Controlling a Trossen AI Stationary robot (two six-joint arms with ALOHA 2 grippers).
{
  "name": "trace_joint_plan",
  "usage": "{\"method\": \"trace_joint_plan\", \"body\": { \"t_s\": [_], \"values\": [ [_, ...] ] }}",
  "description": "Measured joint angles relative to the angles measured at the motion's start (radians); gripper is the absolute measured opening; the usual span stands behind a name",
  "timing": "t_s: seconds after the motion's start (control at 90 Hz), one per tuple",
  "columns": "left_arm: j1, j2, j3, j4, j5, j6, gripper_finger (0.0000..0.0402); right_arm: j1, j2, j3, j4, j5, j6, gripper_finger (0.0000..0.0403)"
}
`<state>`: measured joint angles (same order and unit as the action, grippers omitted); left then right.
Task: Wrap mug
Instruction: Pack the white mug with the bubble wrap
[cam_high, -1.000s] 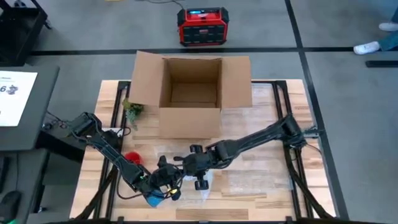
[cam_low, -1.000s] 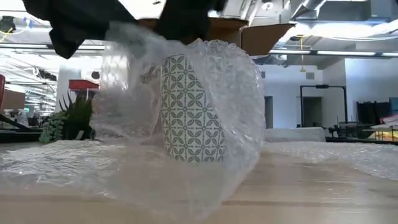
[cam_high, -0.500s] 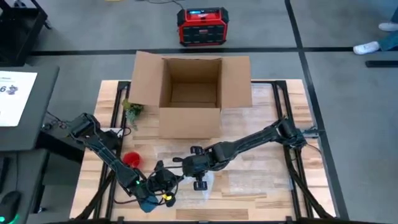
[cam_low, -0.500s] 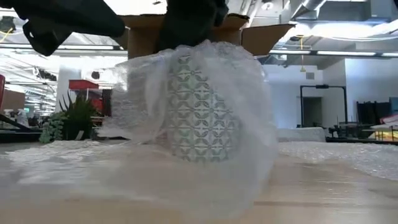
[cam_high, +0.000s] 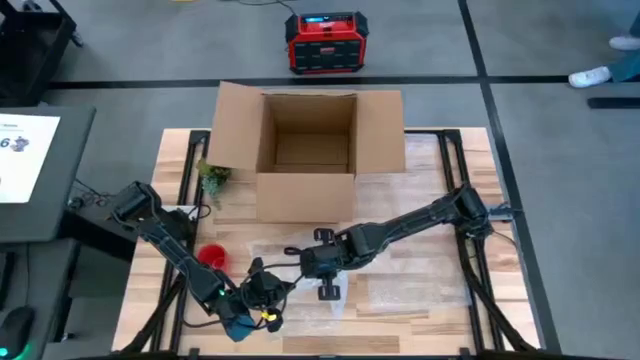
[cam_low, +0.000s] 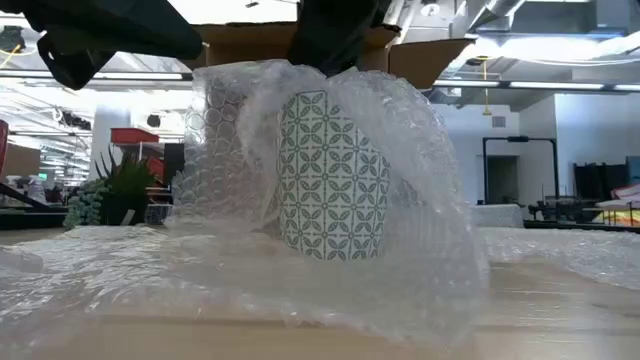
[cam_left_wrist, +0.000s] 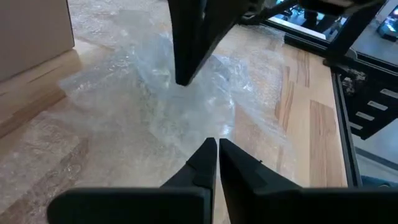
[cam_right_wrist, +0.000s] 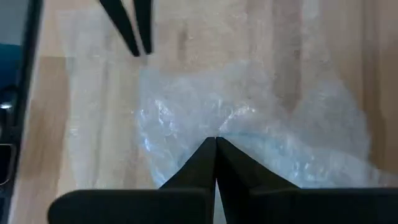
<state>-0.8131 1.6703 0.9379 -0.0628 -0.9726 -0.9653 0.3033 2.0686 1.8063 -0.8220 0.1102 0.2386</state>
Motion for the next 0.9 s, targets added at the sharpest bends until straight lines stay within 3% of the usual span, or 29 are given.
{"method": "trace_joint_plan", "body": {
  "t_s": [0.167, 0.5, 0.678, 0.9],
  "values": [
    [0.0, 0.0, 0.0, 0.0, 0.0, 0.0, 0.0, -0.005, -0.003, -0.024, -0.007, 0.001, 0.028, 0.0],
    [0.0, 0.0, 0.0, 0.0, 0.01, -0.001, 0.0, -0.033, -0.011, -0.254, 0.259, -0.117, 0.071, 0.0],
    [-0.028, -0.017, 0.0, -0.016, 0.174, -0.084, 0.0, -0.044, -0.01, -0.255, 0.251, -0.131, 0.063, 0.0],
    [-0.086, -0.019, 0.0, -0.131, 0.358, -0.367, 0.0, -0.022, -0.028, -0.155, 0.144, -0.115, 0.018, 0.0]
  ]
}}
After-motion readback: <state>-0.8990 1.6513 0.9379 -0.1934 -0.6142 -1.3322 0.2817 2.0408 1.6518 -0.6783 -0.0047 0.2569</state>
